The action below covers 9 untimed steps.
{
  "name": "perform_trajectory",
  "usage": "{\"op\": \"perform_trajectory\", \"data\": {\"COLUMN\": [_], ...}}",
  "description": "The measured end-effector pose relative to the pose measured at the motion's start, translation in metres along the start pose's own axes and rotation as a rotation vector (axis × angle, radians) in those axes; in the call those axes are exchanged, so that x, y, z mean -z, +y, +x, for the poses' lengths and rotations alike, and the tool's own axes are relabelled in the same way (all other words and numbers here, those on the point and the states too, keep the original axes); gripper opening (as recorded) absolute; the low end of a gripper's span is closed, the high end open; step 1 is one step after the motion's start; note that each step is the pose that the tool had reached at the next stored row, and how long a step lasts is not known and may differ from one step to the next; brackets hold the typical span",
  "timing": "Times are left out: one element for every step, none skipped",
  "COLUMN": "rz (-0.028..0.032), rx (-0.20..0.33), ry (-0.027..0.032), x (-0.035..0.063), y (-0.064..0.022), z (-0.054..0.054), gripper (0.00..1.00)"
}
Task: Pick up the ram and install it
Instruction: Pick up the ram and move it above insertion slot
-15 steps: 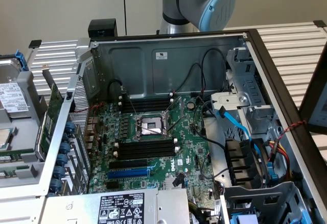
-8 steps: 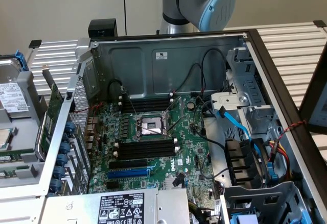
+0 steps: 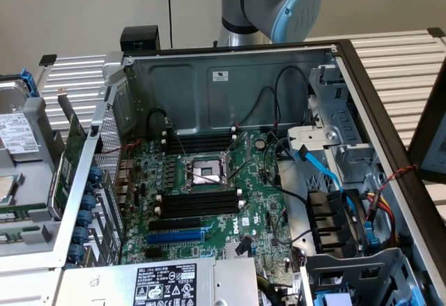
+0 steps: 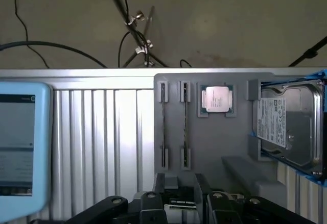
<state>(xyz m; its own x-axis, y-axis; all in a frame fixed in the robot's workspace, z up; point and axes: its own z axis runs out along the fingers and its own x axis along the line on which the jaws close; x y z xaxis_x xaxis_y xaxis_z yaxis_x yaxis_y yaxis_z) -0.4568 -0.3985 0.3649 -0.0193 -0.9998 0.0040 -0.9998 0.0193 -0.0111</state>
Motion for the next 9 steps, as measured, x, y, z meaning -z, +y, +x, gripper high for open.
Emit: {"op": "perform_trajectory", "data": {"rz": [-0.0001, 0.0000, 0.0000, 0.0000, 0.0000, 0.0001, 0.0002, 0.0003, 0.0002], "rx": [0.000, 0.001, 0.001, 0.001, 0.001, 0.002, 0.002, 0.002, 0.002], "ry": [0.0000, 0.0000, 0.0001, 0.0001, 0.0001, 0.0000, -0.0001, 0.0000, 0.0000], "x": [-0.0017, -0.0036, -0.0054, -0.0072, -0.0090, -0.0108, -0.0126, -0.0144, -0.0163], "y": [0.0005, 0.0012, 0.0020, 0.0030, 0.0039, 0.0047, 0.0052, 0.0055, 0.0055], "z": [0.000, 0.000, 0.000, 0.000, 0.000, 0.000, 0.000, 0.000, 0.000], "gripper": [0.36, 0.36, 0.36, 0.36, 0.36, 0.36, 0.36, 0.36, 0.36]}}
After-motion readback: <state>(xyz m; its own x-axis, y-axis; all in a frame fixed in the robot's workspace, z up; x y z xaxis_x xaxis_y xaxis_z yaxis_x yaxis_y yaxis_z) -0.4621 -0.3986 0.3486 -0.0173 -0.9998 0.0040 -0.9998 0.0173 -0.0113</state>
